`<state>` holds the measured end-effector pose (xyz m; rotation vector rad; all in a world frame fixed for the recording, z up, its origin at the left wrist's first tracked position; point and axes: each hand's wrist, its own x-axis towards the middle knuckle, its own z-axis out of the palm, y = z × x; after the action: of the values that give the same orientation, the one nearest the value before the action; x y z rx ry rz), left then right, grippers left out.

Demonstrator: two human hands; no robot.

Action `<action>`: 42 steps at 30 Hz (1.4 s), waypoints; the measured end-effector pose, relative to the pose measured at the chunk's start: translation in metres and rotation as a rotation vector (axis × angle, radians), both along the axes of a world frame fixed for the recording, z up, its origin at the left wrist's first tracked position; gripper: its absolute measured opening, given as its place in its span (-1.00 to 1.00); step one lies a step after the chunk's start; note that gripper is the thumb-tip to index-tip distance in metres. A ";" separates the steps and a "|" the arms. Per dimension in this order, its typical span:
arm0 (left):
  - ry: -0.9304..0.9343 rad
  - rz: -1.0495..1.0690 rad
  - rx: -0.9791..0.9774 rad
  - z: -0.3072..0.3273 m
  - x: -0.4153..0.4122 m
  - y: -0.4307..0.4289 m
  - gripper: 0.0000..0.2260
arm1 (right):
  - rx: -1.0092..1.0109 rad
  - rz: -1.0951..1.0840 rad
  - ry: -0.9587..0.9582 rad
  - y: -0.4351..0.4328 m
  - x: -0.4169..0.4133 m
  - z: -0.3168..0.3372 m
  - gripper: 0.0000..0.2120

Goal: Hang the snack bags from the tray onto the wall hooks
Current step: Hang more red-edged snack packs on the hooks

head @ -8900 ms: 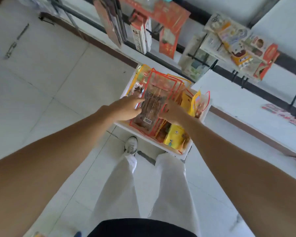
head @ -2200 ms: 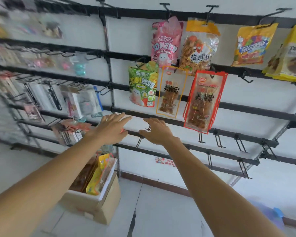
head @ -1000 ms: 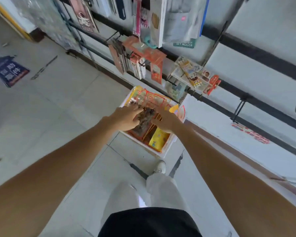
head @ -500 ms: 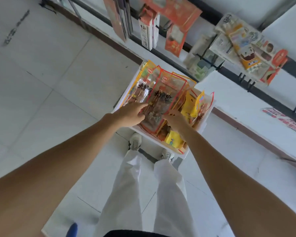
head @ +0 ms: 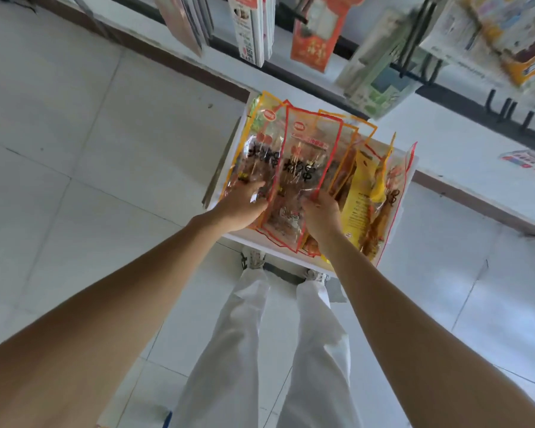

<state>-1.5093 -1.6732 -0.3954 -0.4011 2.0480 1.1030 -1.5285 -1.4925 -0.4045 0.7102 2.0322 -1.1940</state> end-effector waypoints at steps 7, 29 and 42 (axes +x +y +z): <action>0.059 -0.028 0.004 0.038 -0.014 -0.010 -0.52 | -0.141 -0.080 0.086 0.006 0.006 0.046 -0.83; 0.397 -0.222 0.305 0.310 0.062 0.212 -0.98 | -0.391 -0.413 0.573 0.229 0.167 0.312 -0.88; 0.747 -0.503 0.473 0.471 0.110 0.365 -0.90 | -0.247 -0.550 1.064 0.357 0.253 0.470 -0.96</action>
<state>-1.3994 -1.3085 0.0761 0.8355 2.1894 1.4755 -1.2760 -1.1355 0.0654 0.5672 2.4668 -2.4877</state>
